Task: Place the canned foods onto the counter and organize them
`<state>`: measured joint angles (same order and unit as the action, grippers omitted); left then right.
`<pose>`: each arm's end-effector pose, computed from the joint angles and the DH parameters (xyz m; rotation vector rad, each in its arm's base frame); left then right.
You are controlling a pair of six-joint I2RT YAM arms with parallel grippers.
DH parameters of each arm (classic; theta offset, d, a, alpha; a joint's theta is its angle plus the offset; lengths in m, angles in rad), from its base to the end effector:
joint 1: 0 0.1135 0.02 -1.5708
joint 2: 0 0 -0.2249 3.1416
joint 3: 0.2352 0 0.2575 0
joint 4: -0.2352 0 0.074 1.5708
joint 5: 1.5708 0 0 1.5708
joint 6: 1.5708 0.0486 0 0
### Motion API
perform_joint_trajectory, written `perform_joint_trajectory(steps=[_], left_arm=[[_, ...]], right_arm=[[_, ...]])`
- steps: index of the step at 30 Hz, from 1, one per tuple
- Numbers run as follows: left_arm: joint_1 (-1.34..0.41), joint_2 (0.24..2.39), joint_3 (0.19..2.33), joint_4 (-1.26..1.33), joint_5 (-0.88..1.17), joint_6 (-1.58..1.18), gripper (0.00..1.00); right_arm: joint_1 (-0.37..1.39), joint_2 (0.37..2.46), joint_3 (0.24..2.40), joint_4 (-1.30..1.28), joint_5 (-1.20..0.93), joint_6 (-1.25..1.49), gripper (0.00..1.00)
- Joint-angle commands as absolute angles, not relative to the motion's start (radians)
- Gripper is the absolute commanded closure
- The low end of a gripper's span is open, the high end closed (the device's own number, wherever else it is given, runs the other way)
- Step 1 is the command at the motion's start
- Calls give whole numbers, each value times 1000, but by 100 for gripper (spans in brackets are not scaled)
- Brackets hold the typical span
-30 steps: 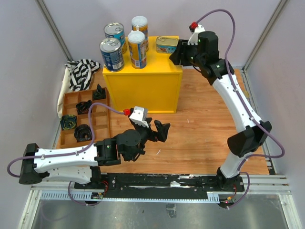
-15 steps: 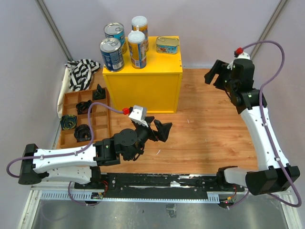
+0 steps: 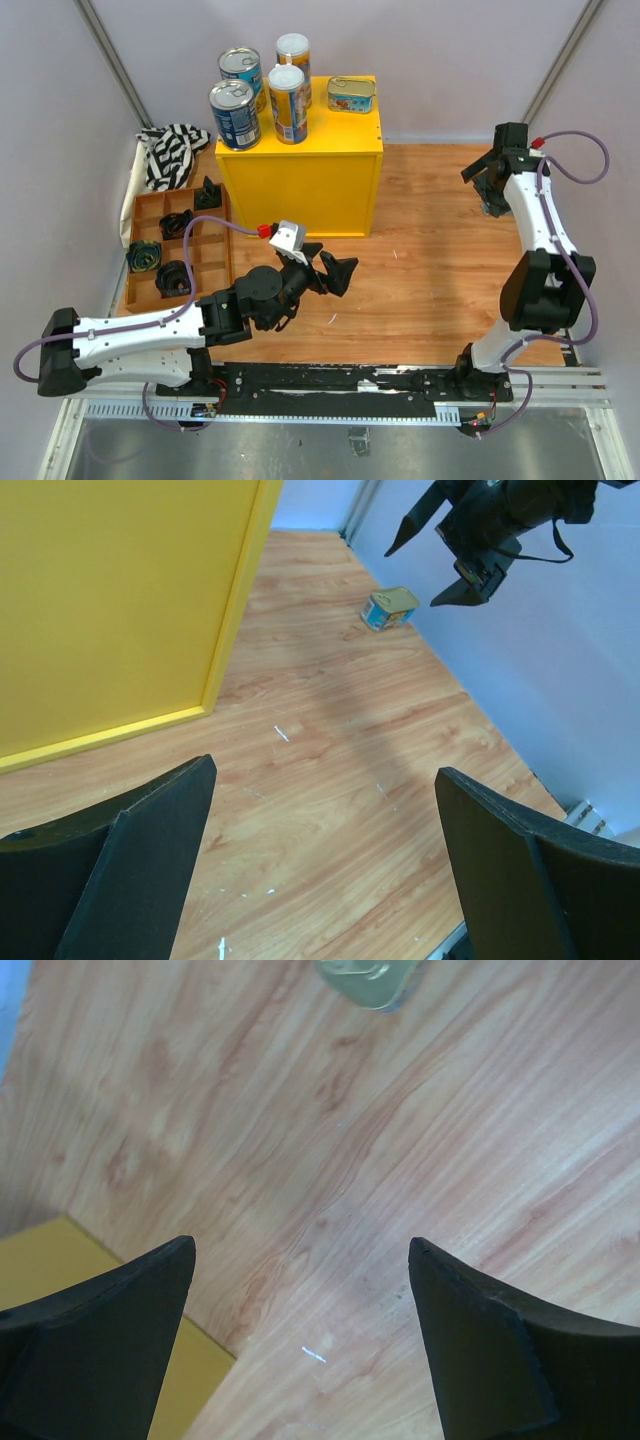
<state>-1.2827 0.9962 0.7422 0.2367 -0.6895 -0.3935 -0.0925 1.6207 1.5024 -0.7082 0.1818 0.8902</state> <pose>0.1054 -0.2469 0.2955 0.1720 1.6274 -0.7568 0.3671 -0.0429 0.2786 1.1997 2.0620 0.1611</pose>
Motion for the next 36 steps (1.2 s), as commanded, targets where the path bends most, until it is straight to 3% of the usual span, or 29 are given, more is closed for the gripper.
perform_joint_trajectory(steps=[1, 19, 36], left_arm=[[-1227, 975, 704, 320, -565, -381, 4], [-1062, 1047, 625, 460, -308, -369, 3], [-954, 1151, 603, 529, -178, -394, 3]], right_arm=[[-149, 1730, 1600, -851, 279, 1028, 11], [-220, 2063, 1810, -851, 367, 1071, 1], [-243, 2257, 1976, -804, 416, 1061, 2]])
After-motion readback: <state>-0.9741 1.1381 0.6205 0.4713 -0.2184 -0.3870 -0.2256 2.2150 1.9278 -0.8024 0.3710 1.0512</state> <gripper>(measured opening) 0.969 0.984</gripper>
